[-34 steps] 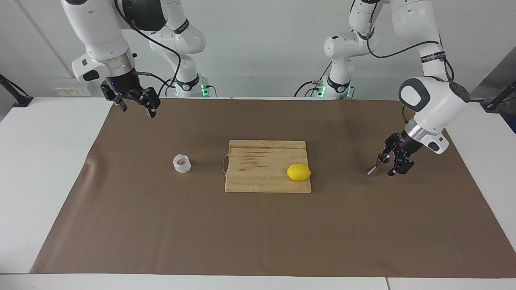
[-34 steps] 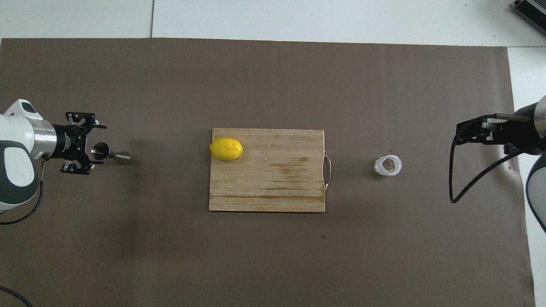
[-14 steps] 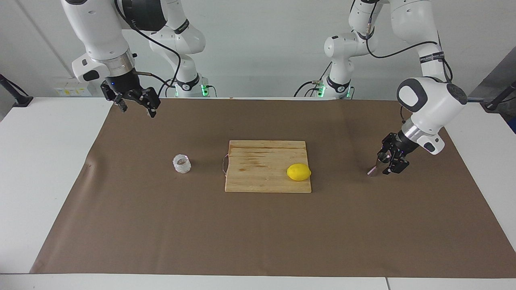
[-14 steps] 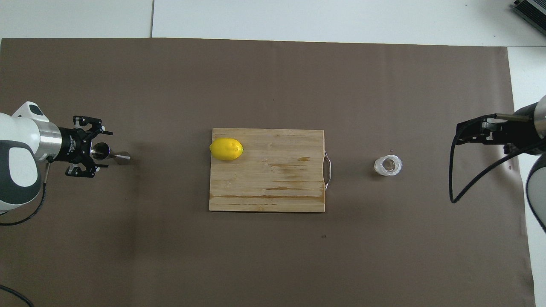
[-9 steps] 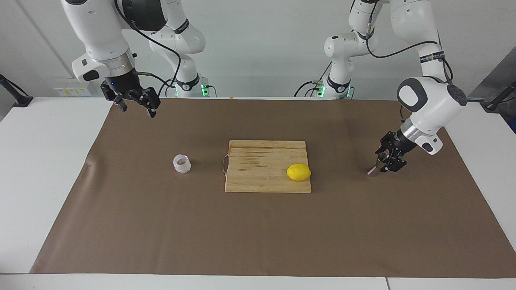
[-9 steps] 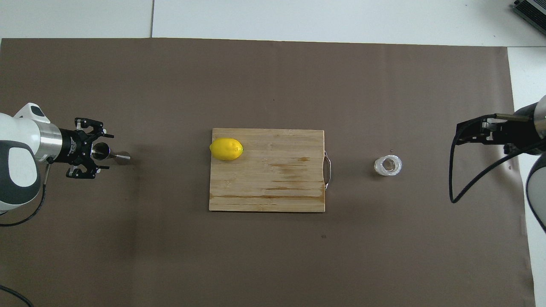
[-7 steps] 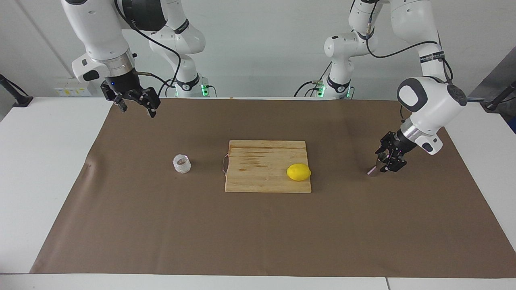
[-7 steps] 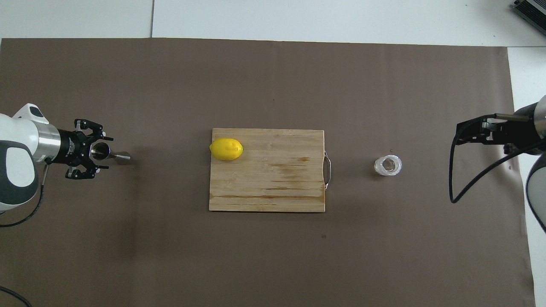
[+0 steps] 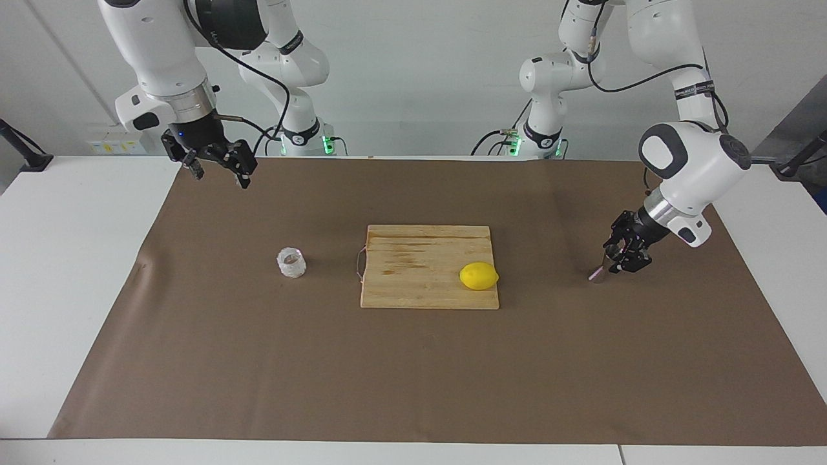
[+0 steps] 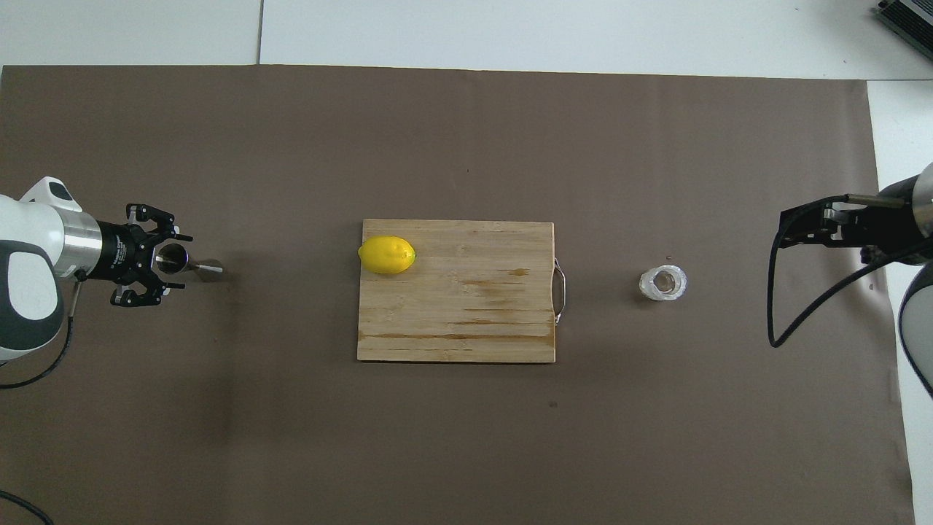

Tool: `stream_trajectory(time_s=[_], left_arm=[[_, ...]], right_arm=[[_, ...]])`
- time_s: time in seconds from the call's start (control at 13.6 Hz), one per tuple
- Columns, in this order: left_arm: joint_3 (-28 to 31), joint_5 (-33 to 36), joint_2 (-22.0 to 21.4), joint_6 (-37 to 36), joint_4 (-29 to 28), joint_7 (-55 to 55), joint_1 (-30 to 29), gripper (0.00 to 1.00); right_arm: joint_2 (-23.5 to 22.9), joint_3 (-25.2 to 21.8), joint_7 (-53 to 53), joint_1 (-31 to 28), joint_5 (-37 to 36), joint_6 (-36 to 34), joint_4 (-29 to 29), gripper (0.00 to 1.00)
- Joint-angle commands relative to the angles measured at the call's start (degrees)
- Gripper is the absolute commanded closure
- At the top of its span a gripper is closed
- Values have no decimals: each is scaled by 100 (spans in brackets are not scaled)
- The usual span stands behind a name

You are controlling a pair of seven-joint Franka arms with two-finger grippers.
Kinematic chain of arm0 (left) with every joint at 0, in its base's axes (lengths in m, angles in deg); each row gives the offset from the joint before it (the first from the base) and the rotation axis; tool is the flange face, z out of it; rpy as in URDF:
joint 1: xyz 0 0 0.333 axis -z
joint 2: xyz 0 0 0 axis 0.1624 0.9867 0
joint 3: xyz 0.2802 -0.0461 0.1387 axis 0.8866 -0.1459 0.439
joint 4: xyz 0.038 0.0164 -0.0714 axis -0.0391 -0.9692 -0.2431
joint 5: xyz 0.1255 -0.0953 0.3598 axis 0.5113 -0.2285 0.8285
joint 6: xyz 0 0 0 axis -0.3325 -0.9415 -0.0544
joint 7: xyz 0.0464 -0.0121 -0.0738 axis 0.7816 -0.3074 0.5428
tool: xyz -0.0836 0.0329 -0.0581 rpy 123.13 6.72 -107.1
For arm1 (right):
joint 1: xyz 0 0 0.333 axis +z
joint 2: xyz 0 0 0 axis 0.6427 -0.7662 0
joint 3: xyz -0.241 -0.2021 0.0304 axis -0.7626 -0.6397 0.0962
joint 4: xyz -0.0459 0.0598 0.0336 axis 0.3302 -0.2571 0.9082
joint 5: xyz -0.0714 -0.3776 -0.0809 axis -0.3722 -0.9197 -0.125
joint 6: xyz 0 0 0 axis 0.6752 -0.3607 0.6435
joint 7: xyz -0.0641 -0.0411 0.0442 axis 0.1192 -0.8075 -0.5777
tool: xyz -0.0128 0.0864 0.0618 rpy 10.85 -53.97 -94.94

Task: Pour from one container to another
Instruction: 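Close the left gripper around the metal cup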

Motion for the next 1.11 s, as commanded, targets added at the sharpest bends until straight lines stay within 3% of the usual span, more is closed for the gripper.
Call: stream_trajectory(time_s=[0.0, 0.22, 0.37, 0.52, 0.81, 0.89, 1.03], left_arm=[[34, 76, -104, -47, -43, -42, 20, 46], [34, 76, -96, -46, -34, -51, 20, 73], [34, 76, -78, -133, 44, -42, 11, 79], [34, 76, -69, -475, 351, -33, 2, 92], [17, 85, -43, -1389, 1071, 133, 108, 94], [-1, 111, -43, -1591, 1273, 256, 195, 100], [-1, 295, -69, -1891, 1573, 432, 519, 100]], right_arm=[[65, 23, 122, -76, 167, -35, -45, 0], [65, 23, 122, -76, 167, -34, -45, 0], [65, 23, 122, -76, 167, -43, -45, 0], [65, 14, 122, -76, 167, -43, -45, 0], [65, 23, 122, -76, 167, -43, -45, 0], [65, 23, 122, -76, 167, -43, -45, 0], [65, 23, 122, -76, 167, -43, -45, 0]])
